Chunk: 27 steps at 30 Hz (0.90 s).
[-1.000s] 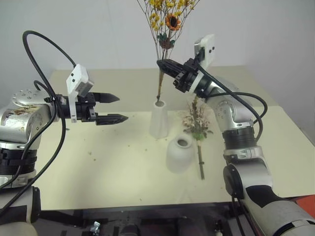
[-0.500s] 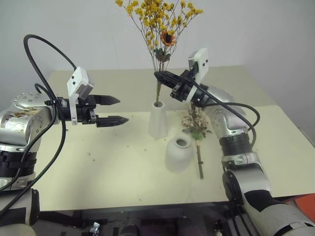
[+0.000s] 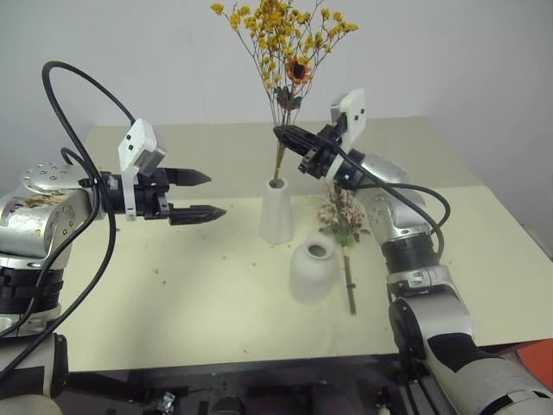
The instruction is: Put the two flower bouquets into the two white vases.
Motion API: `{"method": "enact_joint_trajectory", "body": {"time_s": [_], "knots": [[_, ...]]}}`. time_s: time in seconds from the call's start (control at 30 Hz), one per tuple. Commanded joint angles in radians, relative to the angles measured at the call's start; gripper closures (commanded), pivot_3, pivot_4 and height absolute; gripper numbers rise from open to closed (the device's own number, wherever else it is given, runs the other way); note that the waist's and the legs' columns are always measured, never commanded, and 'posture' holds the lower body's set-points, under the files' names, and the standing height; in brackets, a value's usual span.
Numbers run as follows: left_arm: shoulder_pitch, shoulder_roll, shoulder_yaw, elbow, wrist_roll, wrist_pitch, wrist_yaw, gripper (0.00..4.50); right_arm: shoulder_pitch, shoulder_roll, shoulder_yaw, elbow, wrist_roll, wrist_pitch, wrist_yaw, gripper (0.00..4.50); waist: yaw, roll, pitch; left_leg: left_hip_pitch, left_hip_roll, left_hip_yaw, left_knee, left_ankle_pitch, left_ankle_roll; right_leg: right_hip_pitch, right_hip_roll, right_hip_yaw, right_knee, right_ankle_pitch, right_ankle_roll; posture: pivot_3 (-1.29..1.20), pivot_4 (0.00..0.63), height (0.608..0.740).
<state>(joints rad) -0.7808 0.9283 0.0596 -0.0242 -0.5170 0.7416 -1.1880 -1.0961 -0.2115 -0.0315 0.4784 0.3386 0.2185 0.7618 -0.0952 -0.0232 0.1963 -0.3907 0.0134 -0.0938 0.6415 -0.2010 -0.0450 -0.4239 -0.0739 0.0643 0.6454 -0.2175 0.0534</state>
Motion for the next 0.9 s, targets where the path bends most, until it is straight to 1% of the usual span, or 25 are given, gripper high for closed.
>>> {"method": "enact_joint_trajectory", "body": {"time_s": [0.03,0.37,0.9], "knots": [[-0.013,0.012,0.029,-0.018,-0.016,-0.004,0.002,0.0,-0.025,-0.002,-0.013,-0.013,0.011,0.027,-0.005,4.46,0.0,0.0,0.0,0.0,0.0,0.0,0.0,0.0,0.0,0.0,0.0,0.0,0.0,0.0,0.0,0.0,0.15,0.74],[-0.019,0.005,0.019,0.008,-0.006,-0.022,-0.009,0.0,-0.032,-0.006,-0.029,-0.033,0.016,0.04,-0.007,4.46,0.0,0.0,0.0,-0.002,0.0,0.0,-0.001,0.0,0.0,-0.002,0.0,0.0,-0.001,0.001,-0.001,0.0,0.15,0.74],[0.005,0.015,0.032,-0.009,-0.013,-0.019,-0.004,0.0,0.034,0.036,0.026,0.018,-0.056,-0.017,-0.005,4.46,0.0,0.0,0.0,-0.002,0.0,0.0,-0.001,0.0,0.0,-0.002,0.0,0.0,-0.001,0.001,-0.001,0.0,0.15,0.74]]}}
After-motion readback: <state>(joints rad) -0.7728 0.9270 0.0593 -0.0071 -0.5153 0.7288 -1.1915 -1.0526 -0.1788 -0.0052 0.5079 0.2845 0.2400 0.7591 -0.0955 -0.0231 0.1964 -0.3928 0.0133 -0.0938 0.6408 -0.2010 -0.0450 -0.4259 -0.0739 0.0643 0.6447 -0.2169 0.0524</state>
